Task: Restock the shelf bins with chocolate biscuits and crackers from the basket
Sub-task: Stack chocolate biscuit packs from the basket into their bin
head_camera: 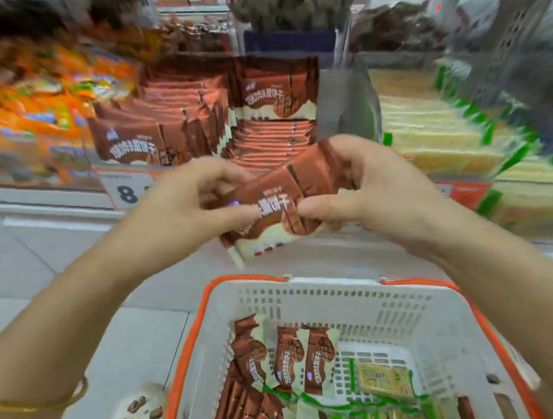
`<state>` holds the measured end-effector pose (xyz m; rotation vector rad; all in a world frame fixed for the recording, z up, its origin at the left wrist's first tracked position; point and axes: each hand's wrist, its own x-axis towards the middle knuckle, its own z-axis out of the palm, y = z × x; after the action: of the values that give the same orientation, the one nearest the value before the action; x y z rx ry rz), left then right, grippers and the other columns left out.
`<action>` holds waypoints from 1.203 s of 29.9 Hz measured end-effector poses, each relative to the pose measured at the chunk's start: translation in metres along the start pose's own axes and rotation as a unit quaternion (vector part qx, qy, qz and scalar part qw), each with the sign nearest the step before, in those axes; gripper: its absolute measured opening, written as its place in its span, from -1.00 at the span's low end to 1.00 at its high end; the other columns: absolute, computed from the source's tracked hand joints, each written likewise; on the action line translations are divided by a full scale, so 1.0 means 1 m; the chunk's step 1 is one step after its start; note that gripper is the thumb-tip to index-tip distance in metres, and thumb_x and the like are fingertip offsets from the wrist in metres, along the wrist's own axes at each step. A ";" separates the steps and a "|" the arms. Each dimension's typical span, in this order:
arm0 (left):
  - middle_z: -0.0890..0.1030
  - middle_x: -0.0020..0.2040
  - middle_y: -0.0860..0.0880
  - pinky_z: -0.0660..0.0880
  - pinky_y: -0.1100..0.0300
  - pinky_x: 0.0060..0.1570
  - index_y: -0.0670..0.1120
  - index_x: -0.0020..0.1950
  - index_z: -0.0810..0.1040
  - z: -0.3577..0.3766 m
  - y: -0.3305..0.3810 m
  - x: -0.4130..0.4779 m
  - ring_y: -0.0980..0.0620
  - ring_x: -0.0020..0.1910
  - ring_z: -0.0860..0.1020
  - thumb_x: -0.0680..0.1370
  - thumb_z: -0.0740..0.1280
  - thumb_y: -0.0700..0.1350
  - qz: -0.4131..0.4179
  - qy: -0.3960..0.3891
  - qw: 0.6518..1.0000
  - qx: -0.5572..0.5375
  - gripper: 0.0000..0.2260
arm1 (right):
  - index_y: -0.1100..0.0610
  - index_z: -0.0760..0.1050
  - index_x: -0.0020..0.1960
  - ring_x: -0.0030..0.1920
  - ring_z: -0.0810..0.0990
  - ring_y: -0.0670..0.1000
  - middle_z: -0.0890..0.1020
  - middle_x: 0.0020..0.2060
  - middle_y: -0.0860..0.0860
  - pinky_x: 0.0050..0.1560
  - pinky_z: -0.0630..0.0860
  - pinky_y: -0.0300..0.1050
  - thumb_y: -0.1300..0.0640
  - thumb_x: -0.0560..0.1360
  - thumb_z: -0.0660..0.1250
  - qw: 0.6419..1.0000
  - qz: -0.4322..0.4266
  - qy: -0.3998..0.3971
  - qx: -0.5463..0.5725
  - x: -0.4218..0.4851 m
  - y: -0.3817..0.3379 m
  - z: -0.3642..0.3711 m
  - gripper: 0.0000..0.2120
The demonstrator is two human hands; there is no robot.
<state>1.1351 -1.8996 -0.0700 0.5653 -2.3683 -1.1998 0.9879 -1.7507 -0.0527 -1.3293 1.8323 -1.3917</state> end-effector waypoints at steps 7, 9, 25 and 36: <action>0.40 0.24 0.01 0.27 0.26 0.30 -0.16 0.32 0.41 0.008 -0.012 0.018 0.07 0.28 0.37 0.51 0.24 -0.17 0.179 0.225 0.938 0.192 -0.63 | 0.13 0.38 0.11 -0.02 0.54 -0.03 0.48 -0.17 -0.10 0.05 0.54 0.00 0.23 0.45 0.39 0.947 -0.040 0.268 -0.174 0.102 -0.029 -0.007 -0.71; 0.43 0.34 -0.06 0.18 0.19 0.39 -0.14 0.34 0.43 0.018 -0.023 0.017 -0.01 0.36 0.35 0.53 0.17 -0.07 0.187 0.135 0.933 0.275 -0.60 | 0.12 0.35 0.15 0.00 0.52 -0.03 0.48 -0.09 -0.06 0.06 0.53 -0.04 0.23 0.49 0.35 0.943 0.009 0.288 -0.169 0.130 -0.013 -0.001 -0.72; 0.53 0.26 -0.04 0.09 0.08 0.41 -0.10 0.31 0.48 0.025 -0.032 0.017 -0.05 0.32 0.44 0.47 0.13 -0.07 0.193 0.060 0.919 0.339 -0.57 | 0.14 0.31 0.29 0.27 0.46 0.17 0.43 0.24 0.12 0.26 0.37 0.05 0.05 0.44 0.45 0.898 0.148 0.378 -0.172 0.192 0.049 0.003 -0.48; 0.49 0.32 -0.13 0.19 -0.01 0.41 -0.16 0.29 0.50 0.021 -0.032 0.012 -0.12 0.34 0.42 0.48 0.18 -0.17 0.233 0.070 0.901 0.360 -0.62 | 0.13 0.24 0.24 0.26 0.40 0.09 0.38 0.24 0.08 0.18 0.37 -0.02 0.04 0.41 0.47 0.890 0.103 0.383 -0.225 0.156 0.018 0.009 -0.45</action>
<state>1.1187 -1.9098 -0.1053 0.2456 -2.5665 -0.0501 0.9234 -1.8941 -0.0450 -0.7475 2.8617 -1.5572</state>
